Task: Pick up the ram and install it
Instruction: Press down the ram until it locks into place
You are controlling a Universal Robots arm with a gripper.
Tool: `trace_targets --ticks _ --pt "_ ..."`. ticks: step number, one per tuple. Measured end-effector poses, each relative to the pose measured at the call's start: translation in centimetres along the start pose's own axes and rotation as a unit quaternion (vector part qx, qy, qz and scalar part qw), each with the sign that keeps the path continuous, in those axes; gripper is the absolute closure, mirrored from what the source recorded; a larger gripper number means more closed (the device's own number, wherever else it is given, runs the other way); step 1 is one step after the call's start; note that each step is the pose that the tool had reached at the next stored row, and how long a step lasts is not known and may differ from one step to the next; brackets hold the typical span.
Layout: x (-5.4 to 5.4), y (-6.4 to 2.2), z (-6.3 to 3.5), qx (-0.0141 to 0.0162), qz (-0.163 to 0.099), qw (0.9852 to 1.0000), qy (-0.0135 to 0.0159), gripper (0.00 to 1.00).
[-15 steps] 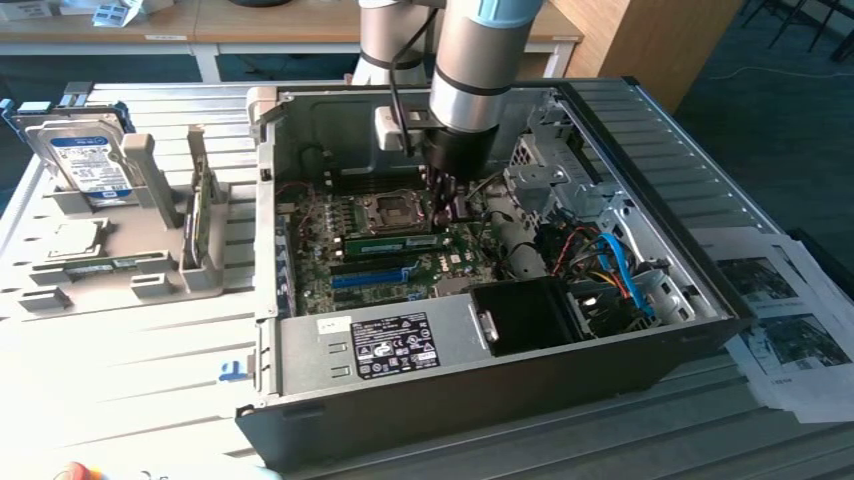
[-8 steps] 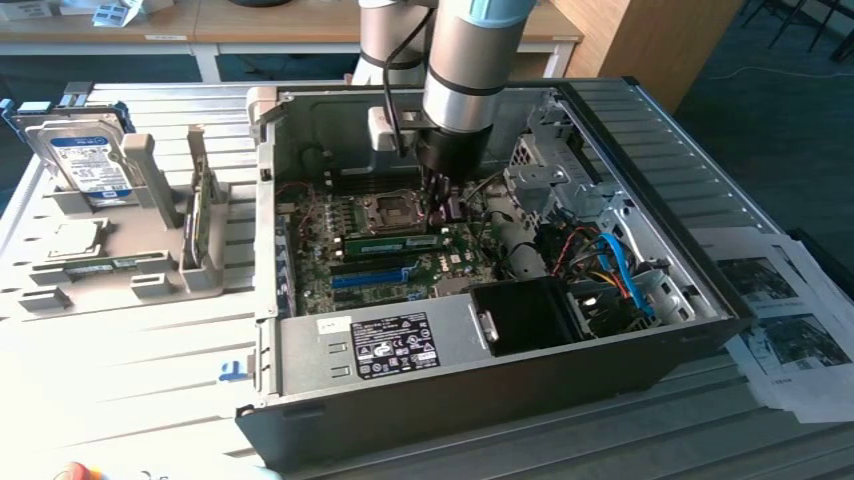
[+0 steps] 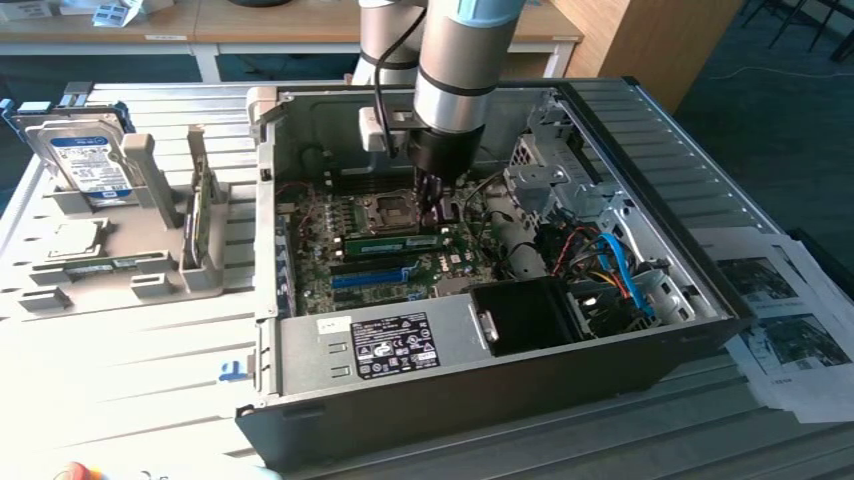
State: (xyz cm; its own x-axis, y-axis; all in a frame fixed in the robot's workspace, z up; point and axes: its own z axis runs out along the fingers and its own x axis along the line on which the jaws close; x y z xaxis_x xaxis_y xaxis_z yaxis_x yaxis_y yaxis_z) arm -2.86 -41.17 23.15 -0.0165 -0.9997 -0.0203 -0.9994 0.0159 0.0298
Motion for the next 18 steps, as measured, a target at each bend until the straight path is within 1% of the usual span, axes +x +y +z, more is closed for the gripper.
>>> trace_targets --ticks 12,18 --pt "0.0 1.65 0.05 0.0000 0.000 1.0000 0.0000 0.90" --pt "0.0 1.70 0.05 0.0000 0.000 1.0000 0.0000 0.90"
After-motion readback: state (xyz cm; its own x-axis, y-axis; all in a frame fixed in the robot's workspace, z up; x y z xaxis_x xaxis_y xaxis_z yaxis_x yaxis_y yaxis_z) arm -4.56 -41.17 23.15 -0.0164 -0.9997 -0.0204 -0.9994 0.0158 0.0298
